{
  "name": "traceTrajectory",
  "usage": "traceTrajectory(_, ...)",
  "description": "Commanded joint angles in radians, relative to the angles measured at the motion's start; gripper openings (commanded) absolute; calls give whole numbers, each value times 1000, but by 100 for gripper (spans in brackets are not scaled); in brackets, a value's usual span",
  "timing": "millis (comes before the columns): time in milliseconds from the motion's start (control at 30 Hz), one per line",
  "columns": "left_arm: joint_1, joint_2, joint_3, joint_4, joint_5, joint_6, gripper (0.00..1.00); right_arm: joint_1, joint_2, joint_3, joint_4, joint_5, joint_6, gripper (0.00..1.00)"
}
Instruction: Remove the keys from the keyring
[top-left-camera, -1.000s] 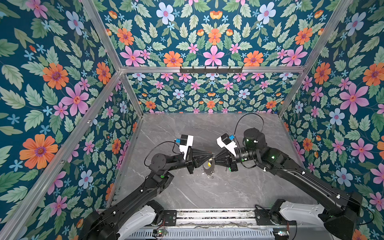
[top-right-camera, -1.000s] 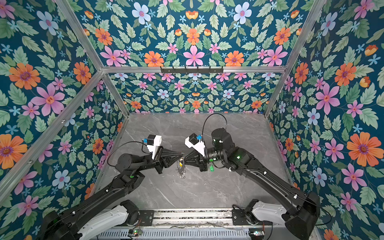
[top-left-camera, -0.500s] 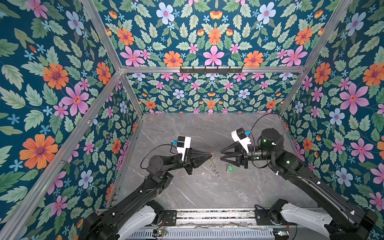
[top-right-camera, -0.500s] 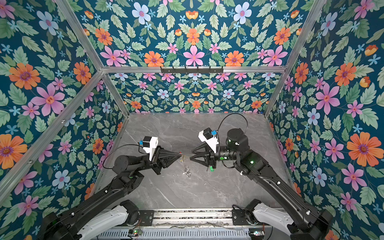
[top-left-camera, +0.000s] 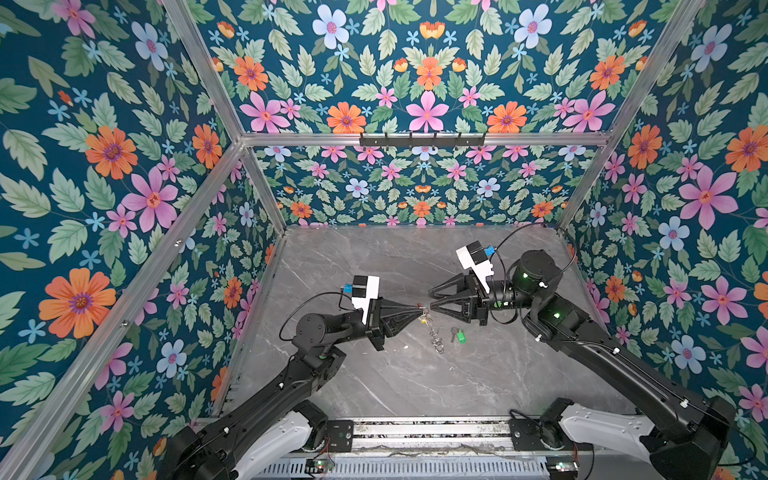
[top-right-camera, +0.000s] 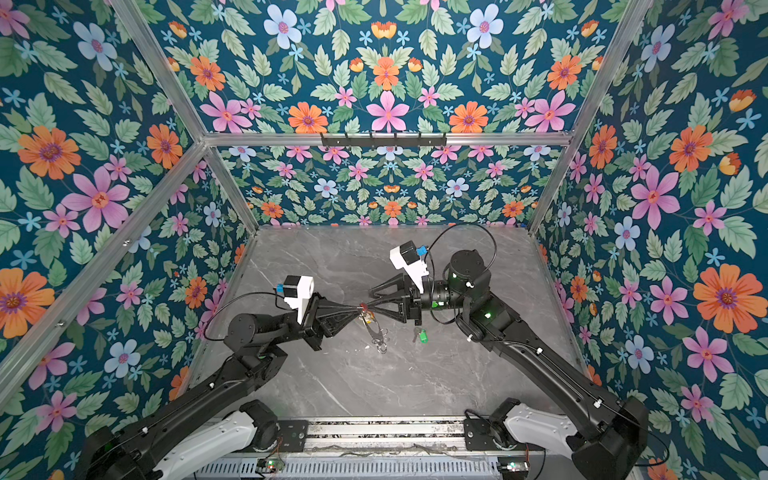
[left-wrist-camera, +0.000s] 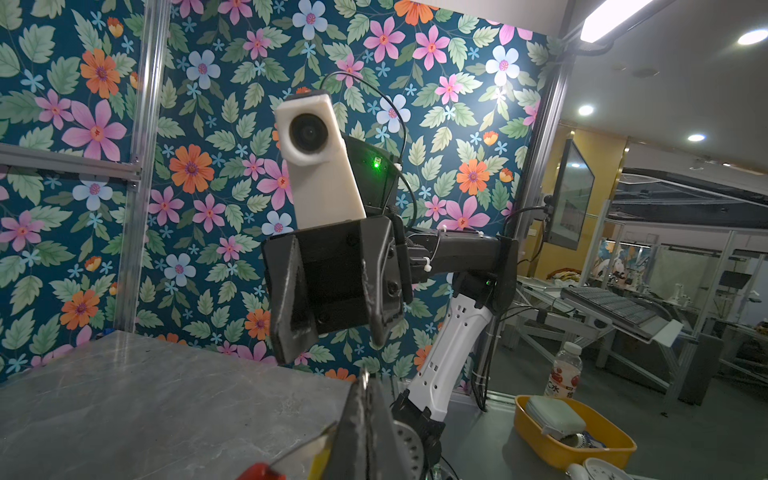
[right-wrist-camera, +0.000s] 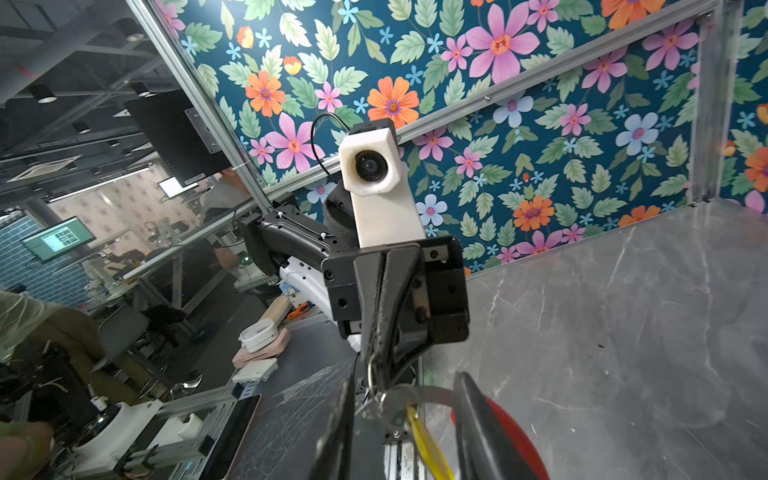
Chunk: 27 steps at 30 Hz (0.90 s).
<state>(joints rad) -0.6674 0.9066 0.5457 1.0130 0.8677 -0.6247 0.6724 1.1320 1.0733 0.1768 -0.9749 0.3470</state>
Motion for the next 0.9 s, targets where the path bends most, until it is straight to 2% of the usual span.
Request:
traceTrajectory(0,0,-11,0,1,-37,31,0,16,12,4,47,-22,17,37)
traceTrajectory(133,2,-16,0,-14,-52,42,0,25,15,2,22,-13,2,33)
traceTrajectory(300,3,-9,2,-14,-51,39,0,27,18,1,18,-10,0,18)
traceTrajectory(500,4,-6,2,-11,-55,36,0,29,22,0,-2,2,-11,8)
traceTrajectory(567,4,-5,3,-12,-58,34,0,30,20,2,-17,9,-14,0)
traceTrajectory(700,5,-3,22,-50,-54,28,0,30,5,16,-102,61,-56,0)
traceTrajectory(733,9,-6,32,-92,-53,29,6,29,1,27,-154,76,-82,0)
traceTrajectory(767,13,-12,41,-133,-51,31,19,29,-4,49,-225,98,-115,0)
traceTrajectory(800,18,-20,46,-163,-48,34,26,29,-7,66,-286,124,-144,0)
traceTrajectory(867,39,-40,63,-257,-39,39,32,28,-12,103,-418,163,-211,0)
